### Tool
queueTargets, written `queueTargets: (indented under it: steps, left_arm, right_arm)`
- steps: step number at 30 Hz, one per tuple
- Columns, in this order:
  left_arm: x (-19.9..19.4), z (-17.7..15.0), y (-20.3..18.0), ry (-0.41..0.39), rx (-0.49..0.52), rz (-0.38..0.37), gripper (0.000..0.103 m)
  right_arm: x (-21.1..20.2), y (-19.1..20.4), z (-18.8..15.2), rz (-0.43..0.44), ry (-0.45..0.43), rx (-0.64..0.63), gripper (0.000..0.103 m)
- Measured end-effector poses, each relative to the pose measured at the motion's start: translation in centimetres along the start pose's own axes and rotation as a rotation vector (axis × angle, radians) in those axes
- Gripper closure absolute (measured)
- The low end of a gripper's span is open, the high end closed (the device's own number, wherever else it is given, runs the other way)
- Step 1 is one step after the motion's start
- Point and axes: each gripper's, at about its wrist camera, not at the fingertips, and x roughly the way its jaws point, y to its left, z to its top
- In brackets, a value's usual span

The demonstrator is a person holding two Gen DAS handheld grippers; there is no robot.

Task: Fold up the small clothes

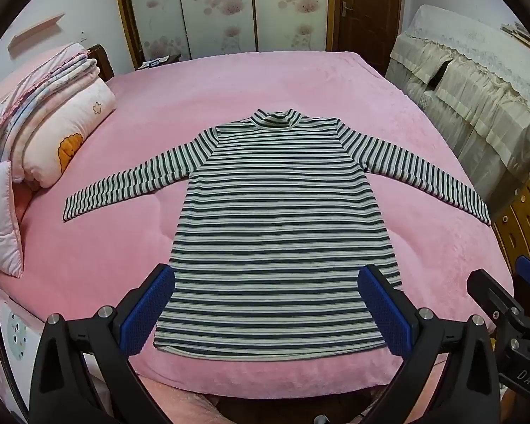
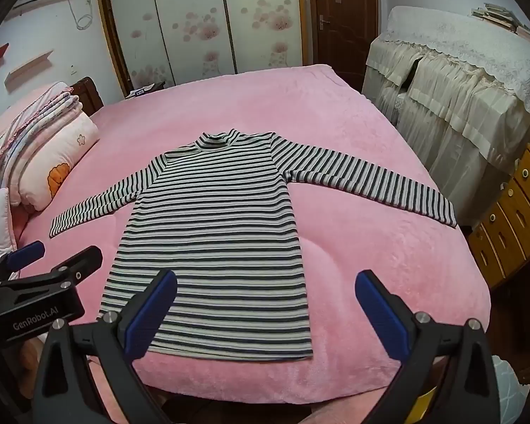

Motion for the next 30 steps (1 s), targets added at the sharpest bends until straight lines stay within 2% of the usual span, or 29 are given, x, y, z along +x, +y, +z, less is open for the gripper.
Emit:
queueTargets:
  steps: [17, 23, 30]
  left_arm:
    - [0.0, -0.7, -0.7, -0.019, 0.000, -0.006, 0.000]
    - [0.3, -0.8, -0.6, -0.005, 0.000, -0.037, 0.000]
    - [0.1, -1.0, -0.3, -0.014, 0.005, -0.022, 0.000]
  right_arm:
    - [0.5, 0.4, -0.3, -0.006, 0.012, -0.006, 0.002]
    - [0.3, 0.1, -0.3, 0.001, 0.014, -0.008, 0.002]
    - [0.4, 0.1, -0.5, 0.011, 0.025, 0.000, 0.002]
